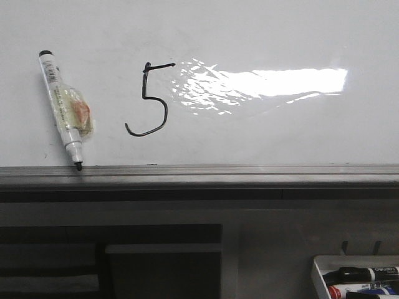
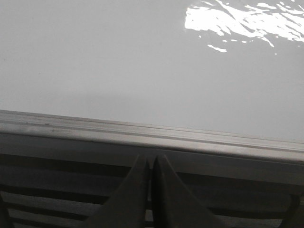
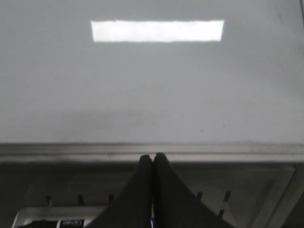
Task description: Write number 5 on whiteboard
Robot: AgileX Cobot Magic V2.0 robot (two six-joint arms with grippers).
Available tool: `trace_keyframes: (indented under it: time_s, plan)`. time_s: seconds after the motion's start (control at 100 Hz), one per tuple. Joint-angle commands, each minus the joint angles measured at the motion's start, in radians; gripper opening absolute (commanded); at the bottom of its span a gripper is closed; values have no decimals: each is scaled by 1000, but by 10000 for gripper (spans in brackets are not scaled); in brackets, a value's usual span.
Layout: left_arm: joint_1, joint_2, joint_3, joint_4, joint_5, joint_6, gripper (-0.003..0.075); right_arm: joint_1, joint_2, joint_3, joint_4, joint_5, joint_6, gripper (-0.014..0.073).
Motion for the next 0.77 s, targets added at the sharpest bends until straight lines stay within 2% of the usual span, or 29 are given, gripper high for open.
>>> trace_keyframes:
  time_s: [0.0, 0.05, 0.76]
  plan:
    - [2, -27, 18, -9, -57, -3, -20, -8, -19, 23, -9, 19, -17, -62]
    - [2, -27, 18, -9, -57, -3, -20, -8, -19, 23, -9, 75, -17, -62]
    - [2, -27, 18, -9, -57, -3, -20, -8, -19, 21, -9, 63, -17, -62]
